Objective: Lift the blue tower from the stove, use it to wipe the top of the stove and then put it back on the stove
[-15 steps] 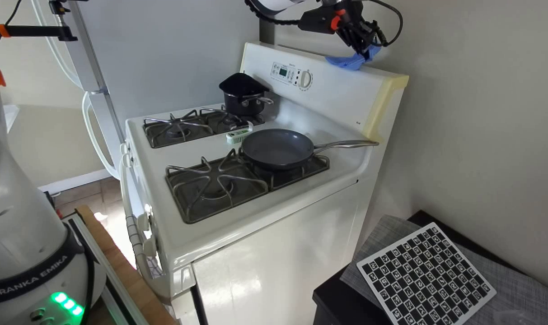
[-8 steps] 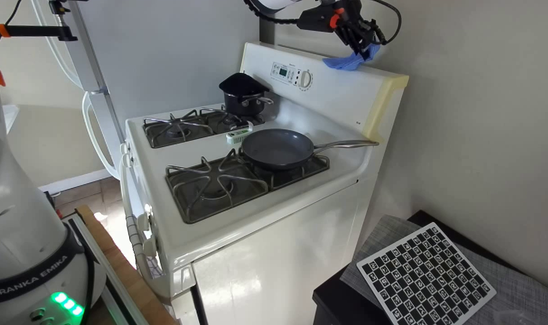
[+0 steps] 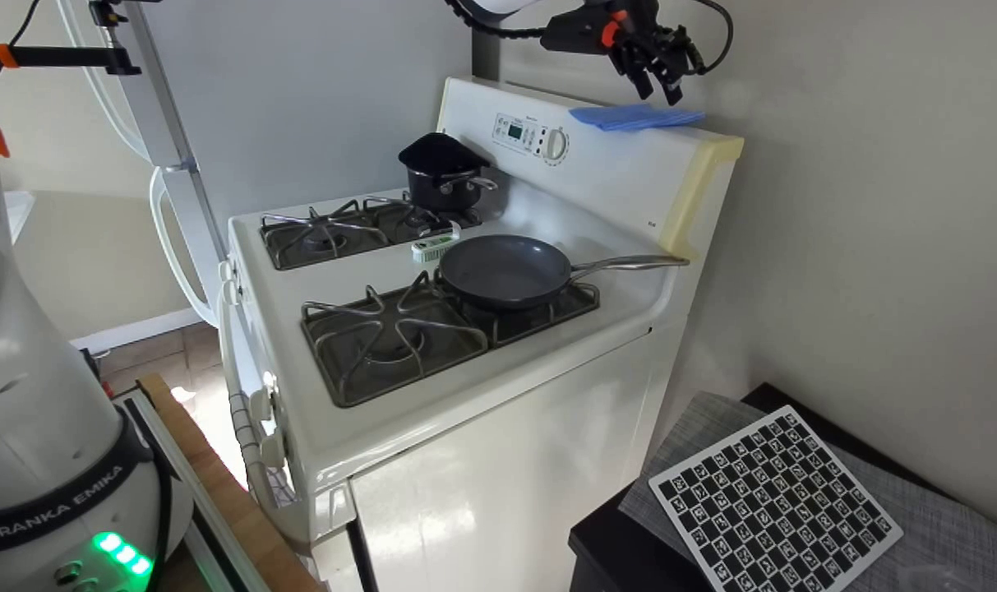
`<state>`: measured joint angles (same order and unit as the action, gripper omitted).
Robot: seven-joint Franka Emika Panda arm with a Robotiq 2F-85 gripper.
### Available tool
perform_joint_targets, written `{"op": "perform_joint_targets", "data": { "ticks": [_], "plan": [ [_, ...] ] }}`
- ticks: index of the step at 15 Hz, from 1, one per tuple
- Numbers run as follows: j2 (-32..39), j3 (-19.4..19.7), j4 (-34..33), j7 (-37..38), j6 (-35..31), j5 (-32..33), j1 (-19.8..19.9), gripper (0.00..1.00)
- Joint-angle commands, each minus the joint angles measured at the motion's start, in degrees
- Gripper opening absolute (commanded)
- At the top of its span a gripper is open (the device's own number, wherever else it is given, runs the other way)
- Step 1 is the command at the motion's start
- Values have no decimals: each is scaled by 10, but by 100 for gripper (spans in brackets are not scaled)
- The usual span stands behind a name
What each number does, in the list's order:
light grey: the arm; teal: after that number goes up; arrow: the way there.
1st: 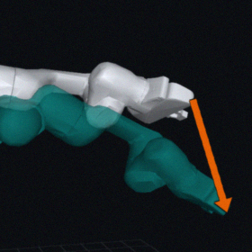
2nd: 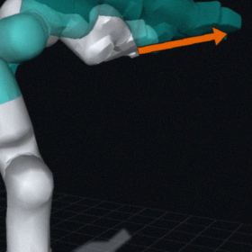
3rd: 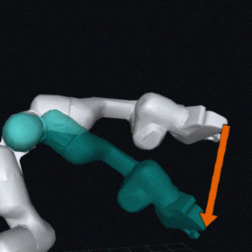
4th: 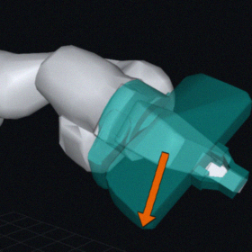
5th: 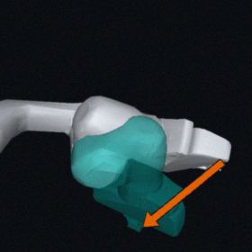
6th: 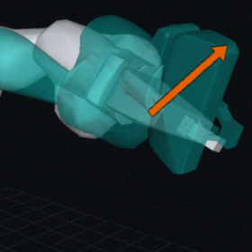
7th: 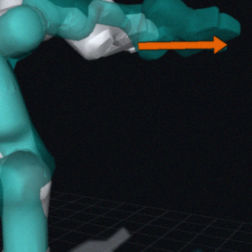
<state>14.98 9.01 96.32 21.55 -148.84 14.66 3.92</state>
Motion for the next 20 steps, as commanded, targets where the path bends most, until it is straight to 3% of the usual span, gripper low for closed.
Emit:
{"op": "perform_joint_targets", "data": {
  "ticks": [1,2,3,7,20],
  "plan": [
    [-5,8,-1,-9,21,-2,-7,56],
    [-6,7,-1,-11,22,-5,-7,57],
    [-6,7,0,-11,18,-3,-8,79],
    [-12,0,4,-18,27,-10,-12,100],
    [21,-16,-18,-47,54,-42,-14,100]
  ]
}}
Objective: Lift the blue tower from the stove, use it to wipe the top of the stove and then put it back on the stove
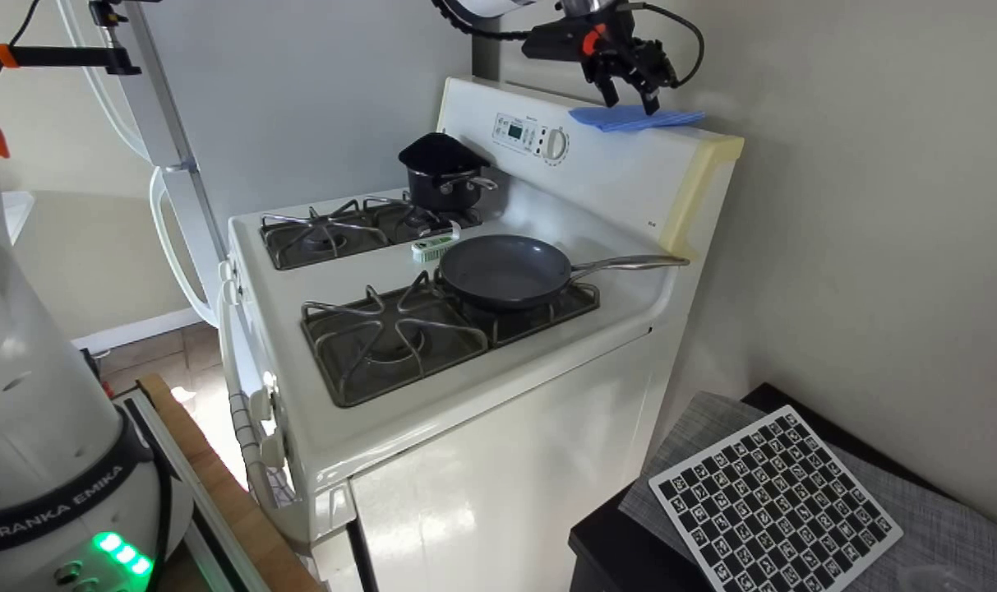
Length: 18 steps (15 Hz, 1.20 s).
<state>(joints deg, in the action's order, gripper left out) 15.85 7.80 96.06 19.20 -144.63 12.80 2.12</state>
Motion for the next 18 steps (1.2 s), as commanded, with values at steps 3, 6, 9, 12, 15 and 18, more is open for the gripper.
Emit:
{"op": "perform_joint_targets", "data": {
  "ticks": [3,6,9,12,15,18],
  "plan": [
    [18,-5,-18,-37,10,-37,6,100],
    [22,-3,-22,-44,15,-39,6,74],
    [23,1,-27,-38,21,-34,4,48],
    [20,0,-28,-42,30,-35,5,22],
    [19,0,-28,-44,35,-37,8,0],
    [17,2,-24,-46,38,-35,11,0]
  ]
}}
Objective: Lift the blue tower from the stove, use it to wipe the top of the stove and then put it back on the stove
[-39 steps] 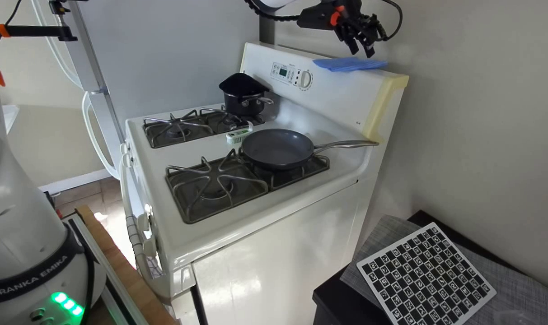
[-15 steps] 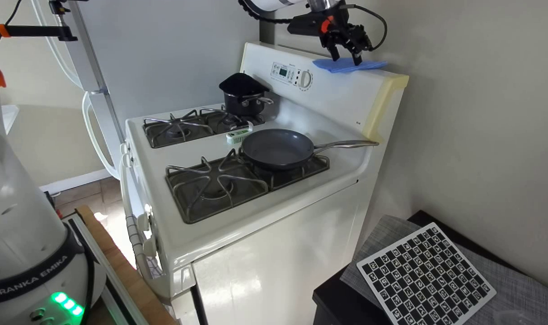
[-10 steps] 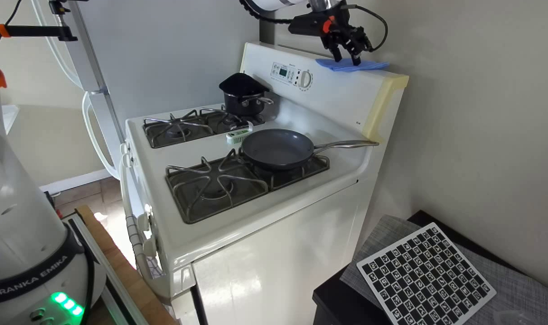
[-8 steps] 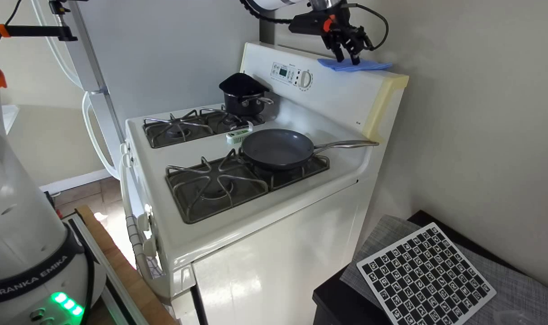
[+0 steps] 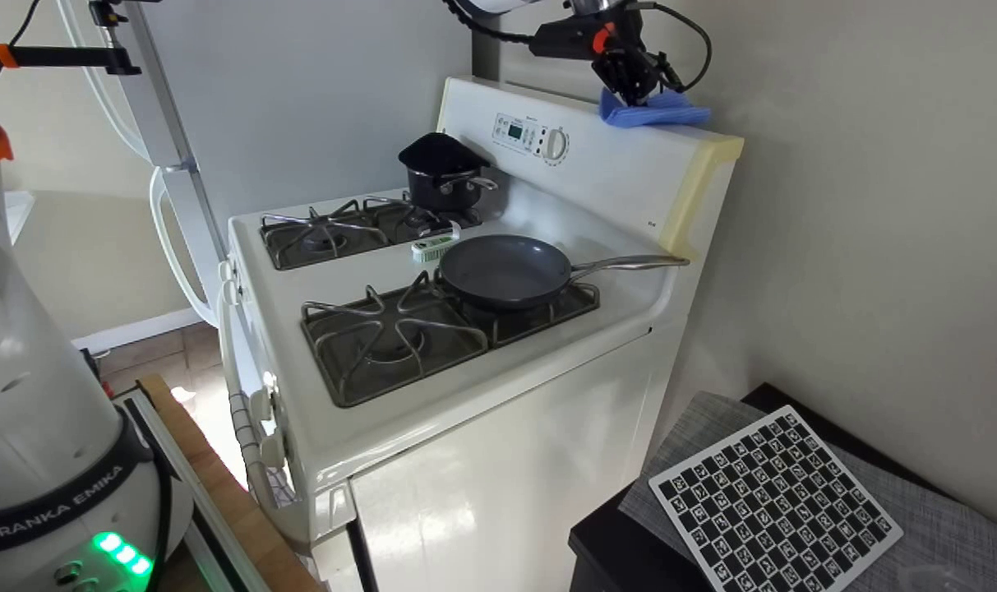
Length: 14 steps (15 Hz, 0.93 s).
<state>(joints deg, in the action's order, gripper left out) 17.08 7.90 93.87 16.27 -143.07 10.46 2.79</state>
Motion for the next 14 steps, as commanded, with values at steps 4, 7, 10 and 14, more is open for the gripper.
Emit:
{"op": "perform_joint_targets", "data": {
  "ticks": [4,7,10,14],
  "plan": [
    [-9,10,11,-18,24,-1,8,0],
    [-24,20,24,-20,28,4,14,0],
    [-35,29,38,-25,23,6,24,0],
    [-47,40,55,-30,18,14,35,0]
  ]
}}
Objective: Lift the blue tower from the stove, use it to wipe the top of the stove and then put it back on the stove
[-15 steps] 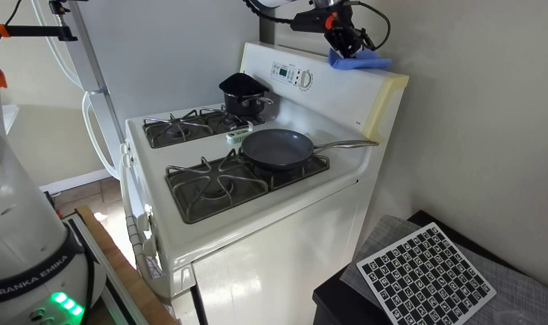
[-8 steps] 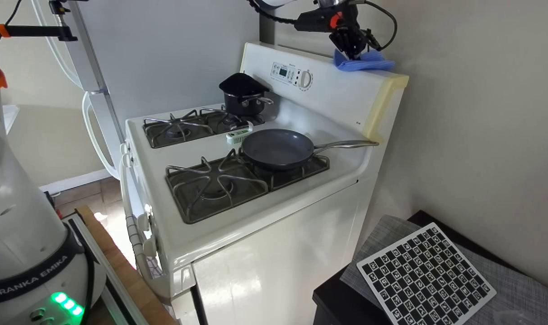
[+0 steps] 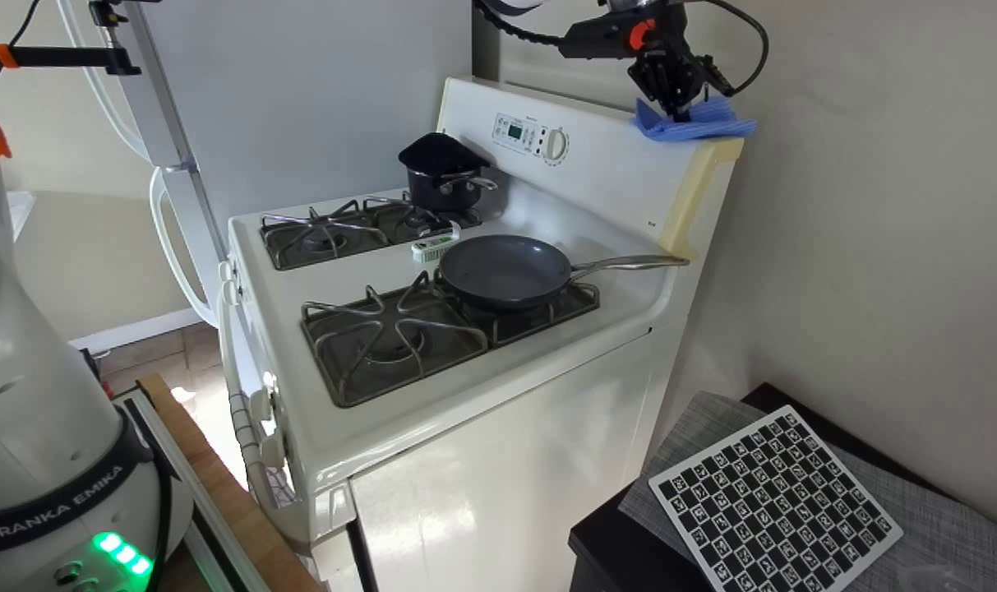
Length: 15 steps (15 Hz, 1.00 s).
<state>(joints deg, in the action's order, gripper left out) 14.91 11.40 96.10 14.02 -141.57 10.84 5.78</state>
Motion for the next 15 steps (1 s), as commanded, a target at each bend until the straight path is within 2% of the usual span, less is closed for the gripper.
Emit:
{"op": "perform_joint_targets", "data": {
  "ticks": [1,8,15],
  "plan": [
    [-27,7,35,-11,4,8,8,0],
    [-25,2,38,-5,-2,10,4,0],
    [-14,-26,28,-5,-5,9,-24,0]
  ]
}}
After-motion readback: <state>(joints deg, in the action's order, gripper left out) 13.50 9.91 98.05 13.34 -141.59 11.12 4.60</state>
